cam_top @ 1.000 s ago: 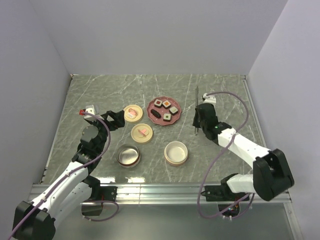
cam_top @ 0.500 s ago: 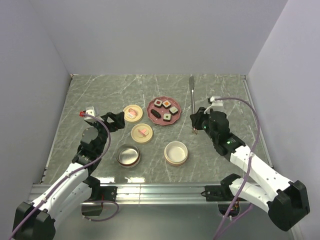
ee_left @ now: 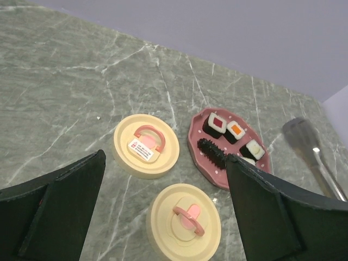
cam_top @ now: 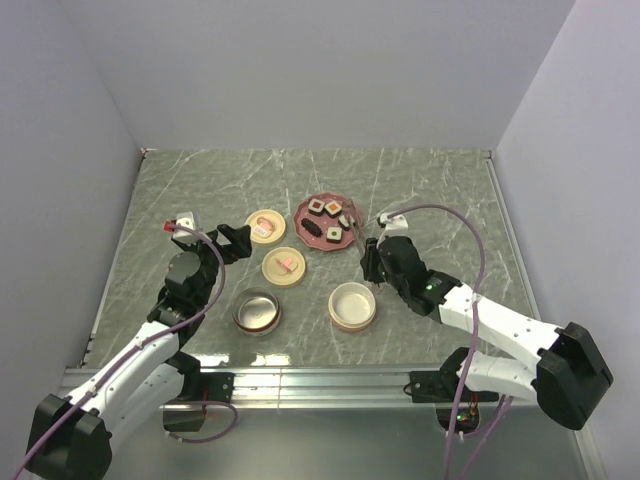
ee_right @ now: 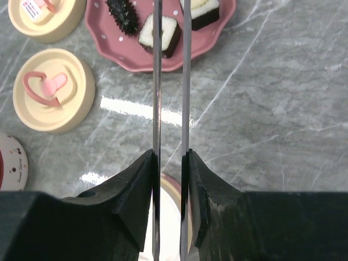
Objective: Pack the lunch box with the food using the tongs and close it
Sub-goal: Pick up the food using the clamp
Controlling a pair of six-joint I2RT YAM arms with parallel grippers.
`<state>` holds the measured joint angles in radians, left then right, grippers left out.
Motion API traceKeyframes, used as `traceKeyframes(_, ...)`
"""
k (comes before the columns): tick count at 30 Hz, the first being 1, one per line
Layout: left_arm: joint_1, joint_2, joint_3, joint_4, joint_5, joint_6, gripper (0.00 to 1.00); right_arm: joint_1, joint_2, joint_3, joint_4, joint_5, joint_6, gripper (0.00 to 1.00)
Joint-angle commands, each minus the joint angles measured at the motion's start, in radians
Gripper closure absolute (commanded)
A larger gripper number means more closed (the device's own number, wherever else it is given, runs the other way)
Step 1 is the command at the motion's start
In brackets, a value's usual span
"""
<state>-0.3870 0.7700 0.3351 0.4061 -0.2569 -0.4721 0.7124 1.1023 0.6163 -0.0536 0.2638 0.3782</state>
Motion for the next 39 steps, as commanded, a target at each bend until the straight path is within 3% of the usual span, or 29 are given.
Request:
traceKeyframes(1,0.004,0.003,0.018,0.048,0.018,0.013,0.0,0.025,-0.039,0.036,-0.034,0.061,0.021,0.61)
traceKeyframes(15,0.004,-0.005,0.013,0.05,0.024,0.01,0.01,0.045,-0.082,0.042,-0.077,0.069,0.027,0.55)
traceKeyframes(26,0.004,-0.011,0.012,0.05,0.022,0.012,0.01,0.045,0.021,0.076,-0.092,0.114,0.024,0.5)
traceKeyframes(39,0.004,-0.008,0.013,0.046,0.018,0.009,0.0,0.104,-0.027,0.059,-0.081,0.022,0.028,0.5)
